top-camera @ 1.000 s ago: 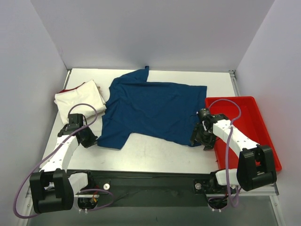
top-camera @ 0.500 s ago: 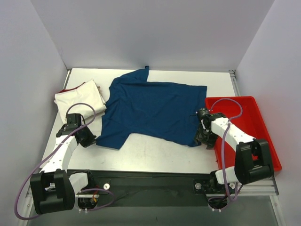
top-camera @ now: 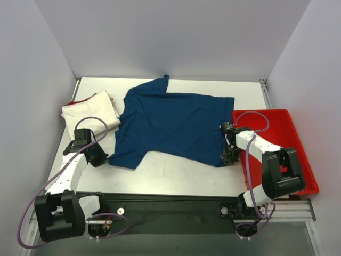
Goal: Fold and stack the t-shirts
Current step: Grap the side of the flattened tshirt closest away from the robot with both arms
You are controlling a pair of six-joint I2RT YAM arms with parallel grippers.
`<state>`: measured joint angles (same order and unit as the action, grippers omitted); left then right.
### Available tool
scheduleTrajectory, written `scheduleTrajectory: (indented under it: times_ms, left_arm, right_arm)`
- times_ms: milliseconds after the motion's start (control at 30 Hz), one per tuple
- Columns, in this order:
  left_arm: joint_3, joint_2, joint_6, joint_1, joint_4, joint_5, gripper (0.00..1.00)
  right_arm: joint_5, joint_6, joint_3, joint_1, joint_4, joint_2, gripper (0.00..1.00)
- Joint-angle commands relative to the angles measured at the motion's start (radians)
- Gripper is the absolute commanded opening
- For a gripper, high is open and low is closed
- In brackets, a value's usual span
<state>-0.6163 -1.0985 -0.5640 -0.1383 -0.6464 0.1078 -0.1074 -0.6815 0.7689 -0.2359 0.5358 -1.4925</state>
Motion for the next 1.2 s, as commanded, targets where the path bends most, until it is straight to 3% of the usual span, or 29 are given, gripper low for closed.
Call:
scheduleTrajectory:
  times_ms: [0,233,267,300,400,567,1000,1167]
  left_arm:
    - [-0.043,-0.006,0.019,-0.020,0.014,0.013,0.00]
    - [-0.037,-0.008,0.023,-0.030,0.024,0.023,0.00]
    - [-0.037,-0.008,0.021,-0.030,0.024,0.024,0.00]
    - [-0.037,-0.006,0.021,-0.029,0.025,0.024,0.00]
    - [-0.037,-0.009,0.024,-0.030,0.025,0.027,0.00]
    - [-0.034,-0.008,0.026,-0.030,0.028,0.032,0.00]
    - [-0.036,-0.021,0.032,-0.030,0.030,0.043,0.00]
    - [-0.037,-0.023,0.032,-0.032,0.028,0.044,0.00]
  right_arm:
    - [-0.011,0.020,0.042,0.001,0.094,0.009,0.00]
    - [-0.040,0.049,0.099,0.001,0.314,0.146,0.00]
    - [-0.037,0.056,0.101,0.001,0.335,0.158,0.05]
    - [-0.026,0.059,0.102,0.003,0.343,0.159,0.18]
    - [-0.020,0.051,0.096,0.003,0.349,0.155,0.39]
    - [0.003,0.043,0.086,0.003,0.297,0.120,0.47]
    - [0.055,0.034,0.046,0.004,0.115,-0.063,0.36]
    - [0.074,0.040,0.066,0.004,0.159,-0.051,0.09]
